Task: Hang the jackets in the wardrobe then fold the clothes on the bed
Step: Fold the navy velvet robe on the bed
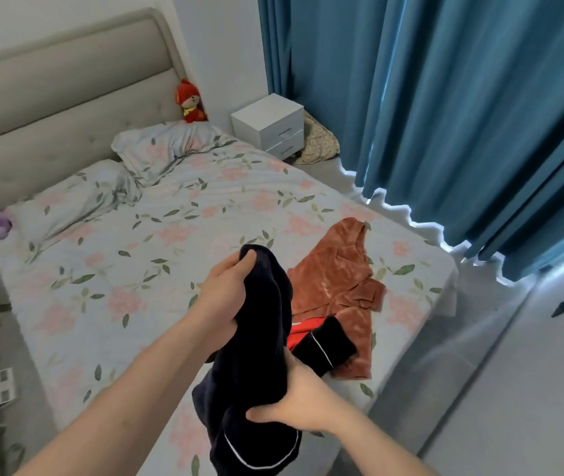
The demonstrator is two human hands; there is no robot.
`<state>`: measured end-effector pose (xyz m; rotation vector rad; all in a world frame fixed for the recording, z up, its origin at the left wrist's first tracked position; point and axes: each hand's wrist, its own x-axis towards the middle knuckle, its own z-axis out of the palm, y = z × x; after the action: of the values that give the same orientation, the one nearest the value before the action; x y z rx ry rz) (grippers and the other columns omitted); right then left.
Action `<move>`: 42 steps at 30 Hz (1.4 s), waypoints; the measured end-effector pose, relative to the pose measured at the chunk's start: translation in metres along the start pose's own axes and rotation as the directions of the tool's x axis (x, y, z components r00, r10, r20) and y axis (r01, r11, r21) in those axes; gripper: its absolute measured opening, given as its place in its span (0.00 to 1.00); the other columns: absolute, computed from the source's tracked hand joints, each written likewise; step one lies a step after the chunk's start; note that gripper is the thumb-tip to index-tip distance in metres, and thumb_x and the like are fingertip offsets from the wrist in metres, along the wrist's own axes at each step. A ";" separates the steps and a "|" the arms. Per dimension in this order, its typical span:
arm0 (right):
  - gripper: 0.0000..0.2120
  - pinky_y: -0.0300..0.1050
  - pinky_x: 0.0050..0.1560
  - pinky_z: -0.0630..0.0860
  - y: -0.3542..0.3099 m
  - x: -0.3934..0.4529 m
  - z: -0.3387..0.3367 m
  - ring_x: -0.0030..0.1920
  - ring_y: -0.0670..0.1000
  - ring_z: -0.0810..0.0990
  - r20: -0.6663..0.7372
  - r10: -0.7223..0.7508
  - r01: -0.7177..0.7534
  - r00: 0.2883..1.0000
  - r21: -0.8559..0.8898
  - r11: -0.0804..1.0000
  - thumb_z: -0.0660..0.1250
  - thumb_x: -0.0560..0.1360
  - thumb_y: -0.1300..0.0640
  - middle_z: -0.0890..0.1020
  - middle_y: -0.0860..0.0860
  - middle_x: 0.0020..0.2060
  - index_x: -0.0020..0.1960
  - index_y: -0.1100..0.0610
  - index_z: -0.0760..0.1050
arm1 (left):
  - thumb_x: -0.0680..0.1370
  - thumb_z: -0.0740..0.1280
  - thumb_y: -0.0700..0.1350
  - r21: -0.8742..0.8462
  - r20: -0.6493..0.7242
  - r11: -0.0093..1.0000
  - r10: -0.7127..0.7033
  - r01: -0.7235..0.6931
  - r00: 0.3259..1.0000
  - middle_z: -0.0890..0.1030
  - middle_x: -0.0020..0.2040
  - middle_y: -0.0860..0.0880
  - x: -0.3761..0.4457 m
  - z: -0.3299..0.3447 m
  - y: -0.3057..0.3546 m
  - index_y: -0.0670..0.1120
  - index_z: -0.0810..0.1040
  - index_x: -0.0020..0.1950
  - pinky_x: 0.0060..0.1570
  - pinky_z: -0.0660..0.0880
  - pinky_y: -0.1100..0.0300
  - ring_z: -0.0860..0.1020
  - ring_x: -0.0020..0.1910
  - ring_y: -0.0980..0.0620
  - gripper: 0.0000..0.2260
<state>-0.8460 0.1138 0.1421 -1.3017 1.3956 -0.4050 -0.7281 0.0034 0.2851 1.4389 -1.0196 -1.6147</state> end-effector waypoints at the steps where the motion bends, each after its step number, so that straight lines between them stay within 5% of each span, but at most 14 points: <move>1: 0.43 0.44 0.64 0.76 0.006 0.007 0.014 0.64 0.43 0.78 -0.076 0.029 -0.029 0.997 0.006 1.000 0.79 0.63 0.37 0.79 0.38 0.64 0.73 0.38 0.64 | 0.85 0.64 0.50 0.003 -0.004 1.000 0.009 -0.009 1.000 0.86 0.45 0.51 0.001 -0.001 -0.001 0.52 0.82 0.52 0.38 0.78 0.58 0.84 0.43 0.53 0.08; 5: 0.26 0.48 0.59 0.80 0.021 0.014 0.037 0.57 0.47 0.83 -0.242 0.148 -0.126 0.959 0.104 0.987 0.72 0.70 0.39 0.85 0.43 0.54 0.66 0.44 0.77 | 0.84 0.65 0.48 0.128 -0.091 0.989 0.085 -0.073 0.992 0.84 0.47 0.48 0.009 -0.031 -0.014 0.45 0.81 0.54 0.49 0.79 0.52 0.82 0.47 0.48 0.08; 9: 0.20 0.48 0.57 0.80 0.011 0.010 0.049 0.49 0.43 0.85 -0.343 0.192 -0.083 0.919 0.309 0.947 0.73 0.73 0.40 0.87 0.44 0.46 0.58 0.51 0.83 | 0.82 0.69 0.45 0.374 -0.066 0.918 0.166 -0.130 0.984 0.80 0.60 0.55 -0.001 -0.094 -0.042 0.55 0.79 0.63 0.52 0.81 0.52 0.82 0.51 0.55 0.11; 13: 0.21 0.58 0.61 0.80 -0.019 0.008 0.075 0.51 0.51 0.86 -0.301 0.267 -0.057 0.916 0.558 0.828 0.73 0.74 0.38 0.88 0.51 0.48 0.56 0.54 0.83 | 0.80 0.69 0.43 0.715 0.213 0.668 0.071 -0.205 0.975 0.78 0.62 0.59 -0.042 -0.159 -0.086 0.58 0.78 0.61 0.51 0.78 0.62 0.78 0.55 0.61 0.12; 16: 0.40 0.58 0.63 0.80 -0.042 -0.001 0.109 0.55 0.53 0.85 -0.266 0.336 -0.078 0.903 0.668 0.740 0.76 0.66 0.32 0.86 0.51 0.55 0.69 0.56 0.76 | 0.76 0.70 0.44 0.784 0.495 0.507 -0.163 -0.358 0.853 0.74 0.64 0.61 -0.084 -0.208 -0.120 0.63 0.71 0.68 0.53 0.75 0.69 0.75 0.58 0.65 0.24; 18: 0.41 0.57 0.62 0.80 -0.061 -0.013 0.136 0.55 0.54 0.86 -0.266 0.322 -0.062 0.909 0.677 0.733 0.77 0.65 0.34 0.86 0.51 0.56 0.70 0.57 0.75 | 0.74 0.74 0.47 0.710 0.619 0.547 -0.185 -0.444 0.763 0.73 0.65 0.63 -0.112 -0.240 -0.143 0.64 0.64 0.73 0.57 0.74 0.67 0.74 0.60 0.65 0.33; 20: 0.39 0.56 0.61 0.81 -0.082 -0.028 0.167 0.54 0.54 0.87 -0.284 0.316 -0.054 0.905 0.661 0.748 0.78 0.66 0.37 0.87 0.51 0.54 0.69 0.59 0.75 | 0.73 0.76 0.51 0.622 0.642 0.645 -0.098 -0.443 0.760 0.73 0.67 0.66 -0.136 -0.269 -0.161 0.66 0.62 0.75 0.64 0.73 0.61 0.74 0.65 0.65 0.36; 25: 0.17 0.57 0.63 0.79 -0.125 -0.079 0.253 0.54 0.56 0.87 -0.358 0.296 0.035 0.886 0.687 0.726 0.73 0.77 0.48 0.88 0.55 0.52 0.61 0.57 0.82 | 0.80 0.67 0.42 0.467 0.552 0.794 0.081 -0.388 0.830 0.85 0.56 0.56 -0.182 -0.345 -0.166 0.56 0.79 0.64 0.59 0.79 0.49 0.82 0.57 0.56 0.14; 29: 0.14 0.48 0.57 0.80 -0.148 -0.120 0.306 0.54 0.50 0.87 -0.428 0.274 0.083 0.861 0.650 0.756 0.69 0.81 0.51 0.87 0.51 0.55 0.65 0.53 0.79 | 0.83 0.65 0.39 0.318 0.506 0.891 0.131 -0.326 0.852 0.86 0.54 0.57 -0.218 -0.372 -0.139 0.53 0.79 0.63 0.58 0.78 0.61 0.83 0.55 0.59 0.12; 32: 0.19 0.47 0.56 0.82 -0.152 -0.148 0.335 0.53 0.49 0.87 -0.440 0.253 0.043 0.861 0.559 0.828 0.71 0.79 0.50 0.86 0.49 0.57 0.68 0.49 0.74 | 0.83 0.66 0.43 0.265 0.423 0.916 0.169 -0.300 0.890 0.86 0.52 0.59 -0.232 -0.378 -0.120 0.56 0.80 0.59 0.57 0.78 0.62 0.83 0.54 0.61 0.09; 37: 0.28 0.41 0.54 0.80 -0.140 -0.171 0.377 0.53 0.44 0.84 -0.298 0.176 -0.051 0.938 0.385 0.922 0.79 0.72 0.54 0.82 0.47 0.63 0.69 0.47 0.74 | 0.84 0.65 0.43 0.175 0.266 0.965 0.145 -0.196 0.953 0.86 0.52 0.47 -0.248 -0.394 -0.117 0.48 0.82 0.58 0.60 0.79 0.47 0.84 0.56 0.46 0.06; 40: 0.39 0.41 0.62 0.79 -0.138 -0.164 0.412 0.58 0.42 0.82 -0.150 0.152 -0.111 0.977 0.249 0.962 0.83 0.64 0.46 0.79 0.43 0.64 0.71 0.45 0.69 | 0.84 0.65 0.44 0.101 0.241 0.988 0.093 -0.120 0.966 0.86 0.54 0.46 -0.265 -0.408 -0.122 0.45 0.81 0.60 0.56 0.81 0.49 0.84 0.55 0.45 0.08; 42: 0.43 0.32 0.61 0.75 -0.147 -0.155 0.436 0.62 0.36 0.77 -0.117 0.103 -0.084 0.988 0.151 0.985 0.83 0.65 0.44 0.75 0.38 0.65 0.73 0.44 0.63 | 0.85 0.64 0.44 0.062 0.255 0.994 0.077 -0.095 0.964 0.86 0.55 0.45 -0.275 -0.418 -0.122 0.45 0.80 0.61 0.52 0.82 0.53 0.85 0.54 0.47 0.09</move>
<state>-0.4431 0.3775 0.2006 -1.1035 1.4961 -0.5211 -0.2859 0.2657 0.2634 1.2382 -1.2805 -1.7429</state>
